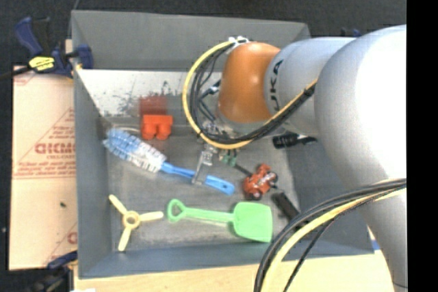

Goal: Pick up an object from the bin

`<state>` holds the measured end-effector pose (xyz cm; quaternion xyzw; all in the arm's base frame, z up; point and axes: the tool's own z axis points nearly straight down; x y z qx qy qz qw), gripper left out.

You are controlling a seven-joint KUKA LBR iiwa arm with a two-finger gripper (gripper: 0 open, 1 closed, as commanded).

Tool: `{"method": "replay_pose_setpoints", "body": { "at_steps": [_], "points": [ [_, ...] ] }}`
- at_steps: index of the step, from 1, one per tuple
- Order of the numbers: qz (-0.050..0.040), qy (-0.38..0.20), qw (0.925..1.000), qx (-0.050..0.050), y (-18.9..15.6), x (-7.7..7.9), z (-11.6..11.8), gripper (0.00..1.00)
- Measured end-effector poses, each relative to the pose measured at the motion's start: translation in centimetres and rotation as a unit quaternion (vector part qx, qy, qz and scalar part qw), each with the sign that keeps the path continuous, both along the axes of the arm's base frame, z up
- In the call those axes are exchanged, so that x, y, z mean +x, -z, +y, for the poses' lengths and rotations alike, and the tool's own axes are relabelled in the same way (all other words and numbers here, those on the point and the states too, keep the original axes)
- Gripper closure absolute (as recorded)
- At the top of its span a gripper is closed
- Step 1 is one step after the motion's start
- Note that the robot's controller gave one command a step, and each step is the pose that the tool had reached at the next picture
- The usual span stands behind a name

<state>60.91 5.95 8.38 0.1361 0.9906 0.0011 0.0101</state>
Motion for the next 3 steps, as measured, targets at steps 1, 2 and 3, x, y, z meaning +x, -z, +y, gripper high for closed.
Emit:
{"method": "replay_pose_setpoints", "body": {
  "at_steps": [1,2,3],
  "points": [
    [0.0001,-0.001,1.0000,0.000,0.0,0.0,0.0,0.00],
    [0.0004,-0.059,0.9983,-0.002,-0.4,-5.3,-4.2,0.00],
    [-0.0018,-0.035,0.9994,0.000,1.4,-13.3,3.4,1.00]
  ]
}}
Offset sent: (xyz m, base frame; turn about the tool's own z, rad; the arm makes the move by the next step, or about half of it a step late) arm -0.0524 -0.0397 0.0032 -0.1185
